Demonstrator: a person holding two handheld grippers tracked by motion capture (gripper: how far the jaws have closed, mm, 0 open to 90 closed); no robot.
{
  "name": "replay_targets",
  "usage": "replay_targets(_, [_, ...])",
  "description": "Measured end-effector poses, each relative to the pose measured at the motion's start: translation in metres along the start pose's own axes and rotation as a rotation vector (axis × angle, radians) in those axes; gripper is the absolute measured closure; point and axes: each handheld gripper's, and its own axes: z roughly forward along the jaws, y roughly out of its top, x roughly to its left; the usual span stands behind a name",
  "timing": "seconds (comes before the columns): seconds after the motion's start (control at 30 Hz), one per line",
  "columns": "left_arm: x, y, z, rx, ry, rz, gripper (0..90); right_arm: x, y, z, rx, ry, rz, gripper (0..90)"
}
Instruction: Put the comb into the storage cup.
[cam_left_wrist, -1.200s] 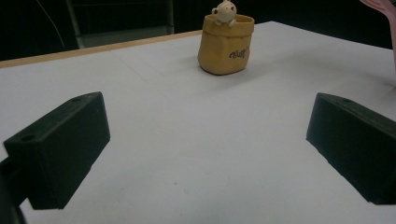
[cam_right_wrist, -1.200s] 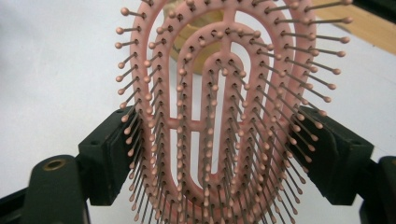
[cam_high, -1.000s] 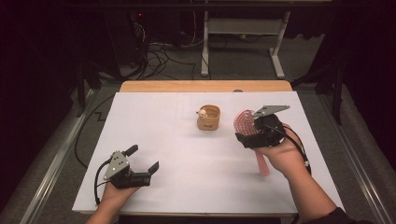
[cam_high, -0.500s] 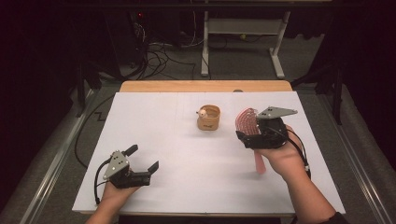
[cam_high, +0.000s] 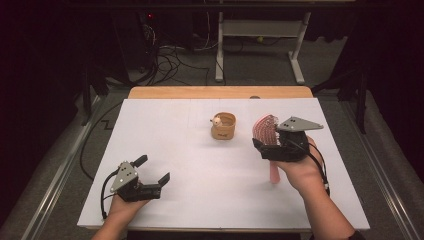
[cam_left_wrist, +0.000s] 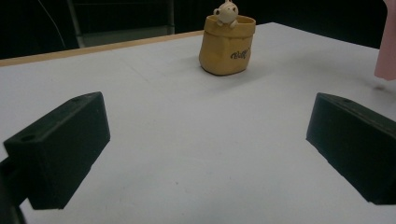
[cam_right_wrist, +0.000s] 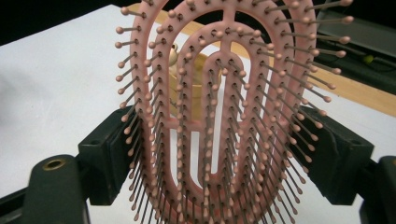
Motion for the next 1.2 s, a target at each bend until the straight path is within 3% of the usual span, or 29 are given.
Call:
replay_targets(0.27, [0.0001, -0.0001, -0.0002, 0.0, -0.001, -0.002, 0.2, -0.0002, -0.0083, -0.004, -0.076, -0.005, 0.036, 20.5])
replay_targets(0.67, [0.0003, -0.0002, -0.0005, -0.003, -0.004, -0.006, 0.1, 0.0034, -0.0099, -0.0006, -0.119, -0.021, 0.032, 20.5])
replay_targets(1.2, [-0.0001, 0.0001, -0.0012, -0.006, -0.005, -0.004, 0.1, 0.0021, -0.0074, 0.0001, -0.188, -0.041, 0.069, 20.5])
